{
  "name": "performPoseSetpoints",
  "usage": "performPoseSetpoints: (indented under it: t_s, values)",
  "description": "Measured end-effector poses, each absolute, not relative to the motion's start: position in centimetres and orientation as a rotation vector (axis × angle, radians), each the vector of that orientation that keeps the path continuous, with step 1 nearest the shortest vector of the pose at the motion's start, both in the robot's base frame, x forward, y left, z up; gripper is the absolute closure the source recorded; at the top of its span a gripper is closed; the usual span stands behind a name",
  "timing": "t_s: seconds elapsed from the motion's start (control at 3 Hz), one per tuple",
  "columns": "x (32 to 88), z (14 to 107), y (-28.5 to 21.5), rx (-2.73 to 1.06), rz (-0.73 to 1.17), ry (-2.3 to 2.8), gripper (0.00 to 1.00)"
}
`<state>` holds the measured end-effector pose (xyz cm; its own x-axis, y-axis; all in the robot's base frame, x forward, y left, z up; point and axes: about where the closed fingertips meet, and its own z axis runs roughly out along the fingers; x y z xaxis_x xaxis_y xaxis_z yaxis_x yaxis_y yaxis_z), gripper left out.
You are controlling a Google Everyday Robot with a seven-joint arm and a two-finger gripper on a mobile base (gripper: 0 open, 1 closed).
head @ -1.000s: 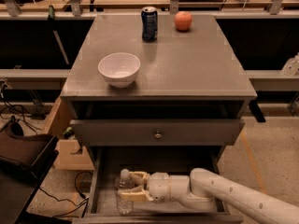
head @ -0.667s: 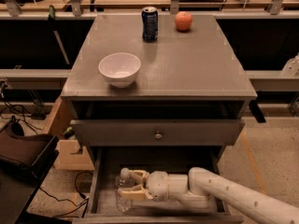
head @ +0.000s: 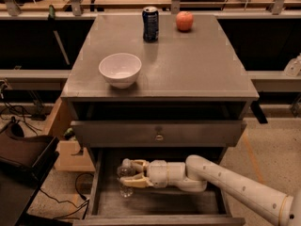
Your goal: Place water bottle into middle drawer
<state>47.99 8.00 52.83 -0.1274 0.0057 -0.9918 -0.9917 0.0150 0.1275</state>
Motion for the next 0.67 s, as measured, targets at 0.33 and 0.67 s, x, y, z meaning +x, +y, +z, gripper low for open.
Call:
performPoseSetpoints:
  t_s: [0.33, 0.67]
  values:
    - [49.0, 51.6, 7.7, -1.164, 1.265, 1.315, 1.00]
    - [48.6, 48.8, 7.7, -1.168, 1.229, 1.355, 1.00]
